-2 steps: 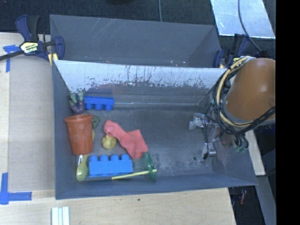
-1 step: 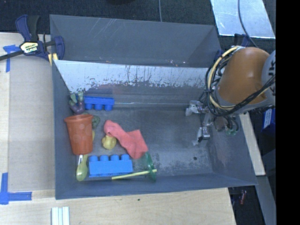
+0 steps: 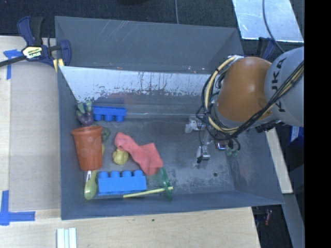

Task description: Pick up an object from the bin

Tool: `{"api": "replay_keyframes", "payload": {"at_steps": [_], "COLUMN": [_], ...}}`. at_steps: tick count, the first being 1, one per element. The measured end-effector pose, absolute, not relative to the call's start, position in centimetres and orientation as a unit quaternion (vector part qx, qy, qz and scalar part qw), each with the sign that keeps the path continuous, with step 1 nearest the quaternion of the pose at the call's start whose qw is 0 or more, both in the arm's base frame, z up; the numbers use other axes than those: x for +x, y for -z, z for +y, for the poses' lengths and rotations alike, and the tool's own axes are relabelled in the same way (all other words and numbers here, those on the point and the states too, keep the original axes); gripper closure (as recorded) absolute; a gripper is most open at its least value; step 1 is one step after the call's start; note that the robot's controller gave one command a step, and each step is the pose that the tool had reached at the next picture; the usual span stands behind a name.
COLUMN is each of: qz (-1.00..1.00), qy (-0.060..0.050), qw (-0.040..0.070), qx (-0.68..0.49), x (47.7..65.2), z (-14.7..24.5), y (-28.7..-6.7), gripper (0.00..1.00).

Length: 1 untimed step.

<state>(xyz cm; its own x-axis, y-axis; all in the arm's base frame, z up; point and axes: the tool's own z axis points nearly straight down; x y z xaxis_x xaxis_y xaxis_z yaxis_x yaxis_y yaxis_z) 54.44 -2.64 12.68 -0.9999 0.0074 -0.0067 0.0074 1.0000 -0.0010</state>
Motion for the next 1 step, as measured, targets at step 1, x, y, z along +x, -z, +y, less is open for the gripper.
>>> {"api": "replay_keyframes", "payload": {"at_steps": [1], "qz": [0.999], "qy": [0.002], "qw": [0.004], "qx": [-0.033], "x": [58.08], "z": [0.68], "y": [-15.25], "gripper": [0.0]}}
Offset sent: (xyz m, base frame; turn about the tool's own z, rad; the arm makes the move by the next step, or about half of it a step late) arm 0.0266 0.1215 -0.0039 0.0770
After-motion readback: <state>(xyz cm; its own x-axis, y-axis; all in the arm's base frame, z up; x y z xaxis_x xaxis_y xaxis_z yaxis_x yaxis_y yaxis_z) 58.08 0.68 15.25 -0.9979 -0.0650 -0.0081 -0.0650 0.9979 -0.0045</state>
